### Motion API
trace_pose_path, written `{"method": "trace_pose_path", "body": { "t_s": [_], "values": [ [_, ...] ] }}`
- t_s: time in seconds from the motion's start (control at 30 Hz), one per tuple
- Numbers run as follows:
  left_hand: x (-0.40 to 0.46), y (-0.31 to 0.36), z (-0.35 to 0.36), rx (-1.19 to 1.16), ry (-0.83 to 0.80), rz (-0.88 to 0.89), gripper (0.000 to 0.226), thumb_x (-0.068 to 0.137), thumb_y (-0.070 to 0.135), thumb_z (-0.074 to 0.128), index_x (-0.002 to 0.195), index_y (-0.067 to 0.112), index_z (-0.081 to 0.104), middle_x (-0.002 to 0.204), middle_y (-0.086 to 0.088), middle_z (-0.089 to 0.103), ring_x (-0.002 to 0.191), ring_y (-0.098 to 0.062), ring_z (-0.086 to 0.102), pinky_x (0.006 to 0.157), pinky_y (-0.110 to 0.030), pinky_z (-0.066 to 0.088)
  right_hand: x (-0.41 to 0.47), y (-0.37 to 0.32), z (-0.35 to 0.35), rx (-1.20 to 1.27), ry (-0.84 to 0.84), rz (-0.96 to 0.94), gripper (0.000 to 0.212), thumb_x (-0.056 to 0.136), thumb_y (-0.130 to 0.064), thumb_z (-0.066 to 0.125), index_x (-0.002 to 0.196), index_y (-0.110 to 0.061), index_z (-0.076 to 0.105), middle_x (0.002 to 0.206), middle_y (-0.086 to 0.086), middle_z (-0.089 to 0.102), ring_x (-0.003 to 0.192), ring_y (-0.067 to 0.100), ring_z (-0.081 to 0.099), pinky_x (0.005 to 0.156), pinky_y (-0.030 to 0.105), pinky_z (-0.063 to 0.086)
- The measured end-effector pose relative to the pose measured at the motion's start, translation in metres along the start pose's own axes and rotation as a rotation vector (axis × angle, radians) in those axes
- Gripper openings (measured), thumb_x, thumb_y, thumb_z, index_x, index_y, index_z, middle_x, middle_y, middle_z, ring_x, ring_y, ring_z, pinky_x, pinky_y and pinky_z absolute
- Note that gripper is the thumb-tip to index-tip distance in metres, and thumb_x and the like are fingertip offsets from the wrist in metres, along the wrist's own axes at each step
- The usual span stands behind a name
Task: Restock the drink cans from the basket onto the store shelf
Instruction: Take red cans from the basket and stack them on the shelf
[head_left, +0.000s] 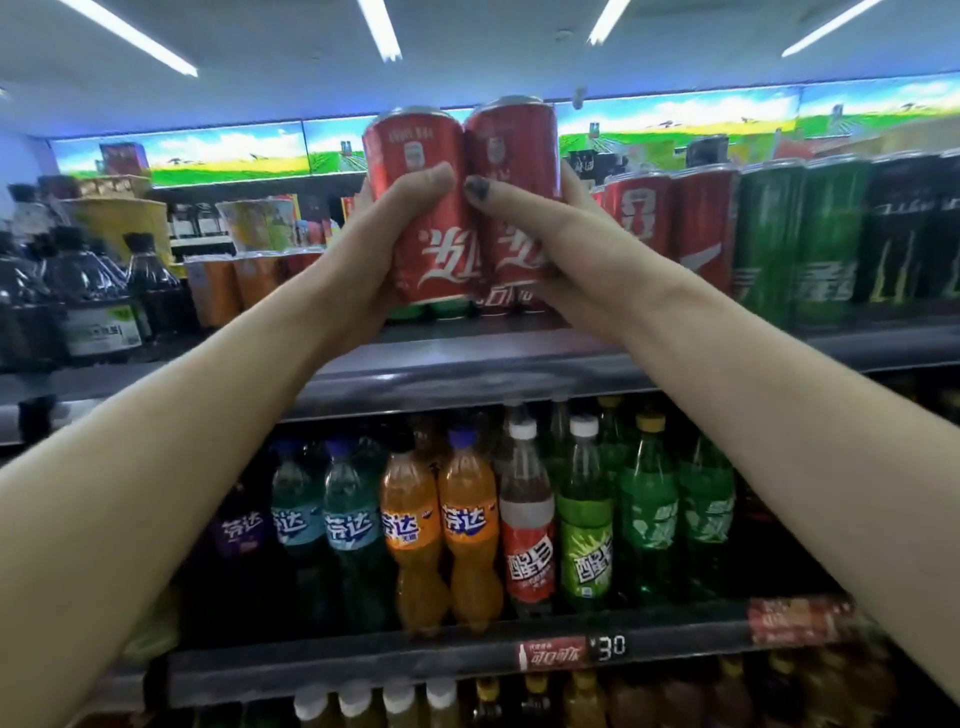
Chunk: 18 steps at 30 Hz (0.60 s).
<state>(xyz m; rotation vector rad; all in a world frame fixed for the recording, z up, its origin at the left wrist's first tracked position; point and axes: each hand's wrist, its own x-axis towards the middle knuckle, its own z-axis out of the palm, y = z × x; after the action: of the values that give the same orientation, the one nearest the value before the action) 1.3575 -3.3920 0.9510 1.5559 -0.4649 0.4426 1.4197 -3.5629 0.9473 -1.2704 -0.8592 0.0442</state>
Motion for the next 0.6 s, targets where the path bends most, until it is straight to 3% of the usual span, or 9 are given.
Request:
{"method": "trace_pose_path", "body": {
  "t_s": [0.13, 0.23, 0.33, 0.43, 0.53, 0.6],
  "values": [
    [0.025, -0.017, -0.022, 0.0, -0.015, -0.078, 0.075, 0.088, 0.043, 0.071, 0.149, 0.008, 0.046, 0.134, -0.02, 0.069, 0.115, -0.034, 0.072, 0.09, -0.041, 0.061, 0.031, 0.021, -0.001, 0.012, 0.024, 0.056, 0.067, 0.089, -0.025, 0.081, 0.144, -0.017, 0.044, 0.127, 0.017, 0.071, 0.111, 0.035, 0.073, 0.097, 0.055, 0.057],
    [0.039, -0.035, -0.034, -0.008, -0.04, -0.124, 0.063, 0.096, 0.039, 0.064, 0.148, 0.006, 0.049, 0.125, -0.018, 0.073, 0.106, -0.03, 0.075, 0.087, -0.04, 0.062, 0.046, 0.038, 0.001, -0.002, 0.046, 0.08, 0.071, 0.09, -0.041, 0.078, 0.147, -0.021, 0.041, 0.127, 0.017, 0.071, 0.111, 0.036, 0.072, 0.097, 0.059, 0.056],
    [0.051, -0.05, -0.043, -0.042, -0.055, -0.169, 0.077, 0.086, 0.039, 0.077, 0.149, 0.006, 0.047, 0.122, -0.019, 0.074, 0.1, -0.029, 0.077, 0.083, -0.04, 0.063, 0.052, 0.046, 0.002, -0.042, 0.075, 0.113, 0.086, 0.084, -0.06, 0.074, 0.15, -0.022, 0.035, 0.125, 0.017, 0.072, 0.107, 0.036, 0.074, 0.093, 0.061, 0.057],
    [0.057, -0.055, -0.049, 0.022, -0.095, -0.2, 0.095, 0.072, 0.047, 0.083, 0.151, 0.012, 0.044, 0.133, -0.022, 0.069, 0.105, -0.031, 0.075, 0.089, -0.044, 0.061, 0.055, 0.05, -0.003, -0.088, 0.101, 0.136, 0.088, 0.084, -0.063, 0.071, 0.151, -0.021, 0.033, 0.124, 0.017, 0.072, 0.107, 0.035, 0.074, 0.092, 0.06, 0.057],
    [0.059, -0.062, -0.056, 0.167, -0.13, -0.188, 0.091, 0.073, 0.048, 0.085, 0.15, 0.022, 0.042, 0.13, -0.015, 0.071, 0.112, -0.031, 0.074, 0.095, -0.047, 0.06, 0.057, 0.053, -0.008, -0.192, 0.107, 0.187, 0.112, 0.067, -0.08, 0.074, 0.154, -0.024, 0.03, 0.125, 0.01, 0.073, 0.113, 0.032, 0.072, 0.105, 0.063, 0.048],
    [0.058, -0.062, -0.059, 0.273, -0.164, -0.158, 0.087, 0.078, 0.045, 0.087, 0.148, 0.03, 0.039, 0.129, -0.009, 0.071, 0.111, -0.024, 0.075, 0.096, -0.043, 0.061, 0.058, 0.053, -0.011, -0.239, 0.105, 0.191, 0.113, 0.063, -0.084, 0.072, 0.152, -0.026, 0.033, 0.126, 0.008, 0.072, 0.115, 0.03, 0.07, 0.11, 0.061, 0.044]
  ]
}}
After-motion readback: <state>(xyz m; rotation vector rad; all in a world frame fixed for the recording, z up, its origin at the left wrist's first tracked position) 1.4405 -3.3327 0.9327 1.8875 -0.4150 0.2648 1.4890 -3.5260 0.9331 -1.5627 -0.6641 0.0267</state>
